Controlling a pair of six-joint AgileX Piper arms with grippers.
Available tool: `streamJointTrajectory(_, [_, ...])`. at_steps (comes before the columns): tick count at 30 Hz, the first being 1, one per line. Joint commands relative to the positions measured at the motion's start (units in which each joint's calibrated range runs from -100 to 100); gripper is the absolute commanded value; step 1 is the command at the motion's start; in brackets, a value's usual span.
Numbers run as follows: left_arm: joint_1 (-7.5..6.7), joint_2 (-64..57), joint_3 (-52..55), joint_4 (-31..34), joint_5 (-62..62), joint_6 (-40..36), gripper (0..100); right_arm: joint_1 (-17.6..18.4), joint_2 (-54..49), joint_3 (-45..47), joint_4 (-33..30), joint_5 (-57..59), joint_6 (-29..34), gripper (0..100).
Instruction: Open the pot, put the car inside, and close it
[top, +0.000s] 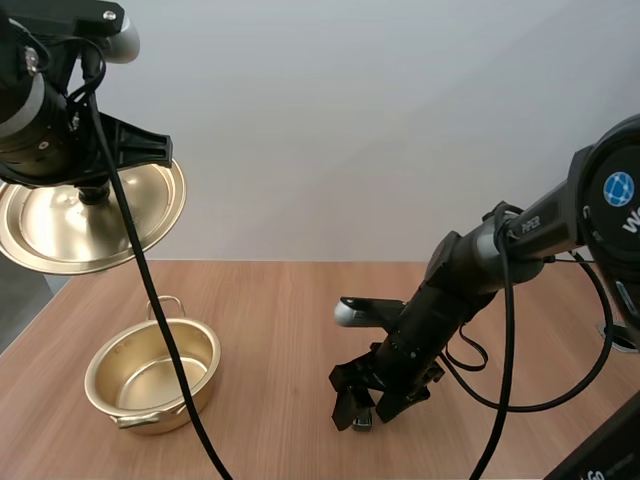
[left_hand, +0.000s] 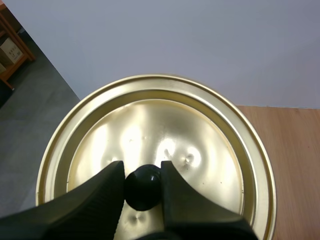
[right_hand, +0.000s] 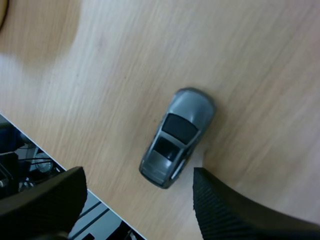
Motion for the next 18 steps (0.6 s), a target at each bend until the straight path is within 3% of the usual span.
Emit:
streamJointTrajectory(1, [0.03,-0.04,-0.04,-0.06,0.00,0.05,0,2.28,-0.01,-0.36,-3.80,-5.21,2.38,100])
streamJointTrajectory(18, [0.03,-0.04,-0.04,-0.06,0.00,1.07,0,2.34,7.85,-0.36,-4.68,-10.45,1.95,100])
